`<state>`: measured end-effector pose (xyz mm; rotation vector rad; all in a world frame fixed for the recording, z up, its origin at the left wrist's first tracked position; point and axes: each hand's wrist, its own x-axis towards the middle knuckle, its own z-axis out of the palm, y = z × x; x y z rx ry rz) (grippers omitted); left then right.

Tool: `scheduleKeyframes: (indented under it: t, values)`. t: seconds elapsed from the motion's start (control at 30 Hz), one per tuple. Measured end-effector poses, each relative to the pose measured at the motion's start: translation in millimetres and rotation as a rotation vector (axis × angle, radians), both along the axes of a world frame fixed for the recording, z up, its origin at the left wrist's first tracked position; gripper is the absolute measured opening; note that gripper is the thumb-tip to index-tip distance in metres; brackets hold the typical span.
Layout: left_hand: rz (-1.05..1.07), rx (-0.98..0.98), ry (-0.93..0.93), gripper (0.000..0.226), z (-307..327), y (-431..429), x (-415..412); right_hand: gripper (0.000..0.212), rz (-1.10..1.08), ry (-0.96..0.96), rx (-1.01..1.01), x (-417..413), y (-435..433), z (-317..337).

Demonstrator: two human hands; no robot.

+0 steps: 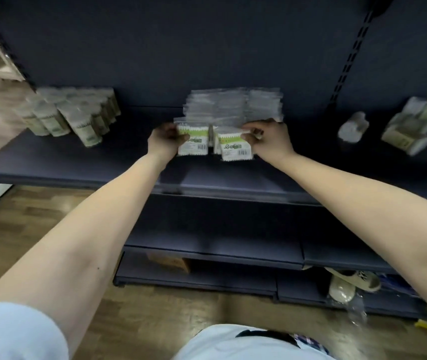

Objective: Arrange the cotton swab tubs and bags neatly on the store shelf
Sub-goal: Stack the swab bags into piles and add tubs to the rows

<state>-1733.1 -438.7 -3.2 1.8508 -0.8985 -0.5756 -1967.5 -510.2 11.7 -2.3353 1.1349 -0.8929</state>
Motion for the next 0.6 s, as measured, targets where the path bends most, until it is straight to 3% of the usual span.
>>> scheduleKeyframes:
  t: [0.13, 0.27, 0.47, 0.6]
  values:
    - [0.009, -0.002, -0.115, 0.049, -4.5, -7.7, -1.3, 0.024, -0.065, -0.035, 0.054, 10.6, 6.7, -3.3]
    - [-0.006, -0.024, -0.09, 0.049, -19.2, -0.3, -11.1, 0.028, -0.139, -0.042, 0.068, 20.9, 15.3, -16.2]
    - [0.005, -0.087, -0.171, 0.031, -33.6, 3.5, -10.4, 0.059, -0.254, -0.121, 0.194, 35.6, 35.5, -33.9]
    - [0.001, -0.083, -0.136, 0.032, -32.0, 3.6, -13.2, 0.042, -0.398, -0.152, 0.336, 43.3, 37.2, -42.7]
